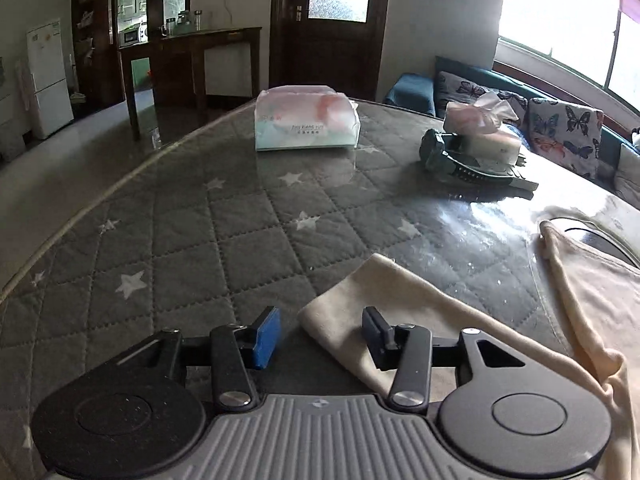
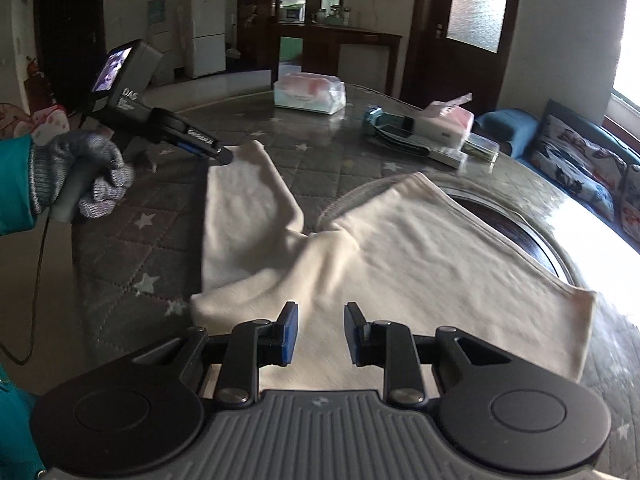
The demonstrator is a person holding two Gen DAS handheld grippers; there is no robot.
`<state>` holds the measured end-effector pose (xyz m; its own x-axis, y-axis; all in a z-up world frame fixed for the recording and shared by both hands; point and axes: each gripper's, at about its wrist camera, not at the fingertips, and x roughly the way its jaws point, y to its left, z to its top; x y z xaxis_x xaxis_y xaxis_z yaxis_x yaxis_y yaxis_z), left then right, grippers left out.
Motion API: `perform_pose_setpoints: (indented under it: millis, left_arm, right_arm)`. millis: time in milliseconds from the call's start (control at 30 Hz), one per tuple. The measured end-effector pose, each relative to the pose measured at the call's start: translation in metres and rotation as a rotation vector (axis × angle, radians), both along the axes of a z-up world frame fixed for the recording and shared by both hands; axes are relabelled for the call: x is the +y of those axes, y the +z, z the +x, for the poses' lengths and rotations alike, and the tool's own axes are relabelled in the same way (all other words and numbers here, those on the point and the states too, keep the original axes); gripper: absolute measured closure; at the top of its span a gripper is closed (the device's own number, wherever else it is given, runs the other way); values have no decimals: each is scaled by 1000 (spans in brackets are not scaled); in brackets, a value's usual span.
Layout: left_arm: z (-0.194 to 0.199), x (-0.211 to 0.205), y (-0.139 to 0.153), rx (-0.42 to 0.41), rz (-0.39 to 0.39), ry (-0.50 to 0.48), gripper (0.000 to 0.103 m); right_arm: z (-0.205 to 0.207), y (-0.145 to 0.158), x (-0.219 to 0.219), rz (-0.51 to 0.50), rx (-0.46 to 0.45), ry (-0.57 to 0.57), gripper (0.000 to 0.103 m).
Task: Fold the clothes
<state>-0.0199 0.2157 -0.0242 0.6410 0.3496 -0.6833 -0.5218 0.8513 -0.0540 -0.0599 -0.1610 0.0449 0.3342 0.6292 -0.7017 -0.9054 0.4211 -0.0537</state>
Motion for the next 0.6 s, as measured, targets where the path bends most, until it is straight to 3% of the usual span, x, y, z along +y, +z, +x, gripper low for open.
perform_pose_setpoints:
  millis: [67,133,300,600]
  left_arm:
    - [0,1,-1,-8,2,-8,86]
    - [-2,1,1,-19,9,-3,97]
    - [-23,8,15,-64,51,79,98]
    - [-40,15,17,-69,16,110,98]
  right_arm:
    - [0,-1,6,0,3,5,78]
    - [0,-2,9,2,5,8,78]
    - [10,-6,18,11,32,1,78]
    - [34,-19,48,44,85,-10,77]
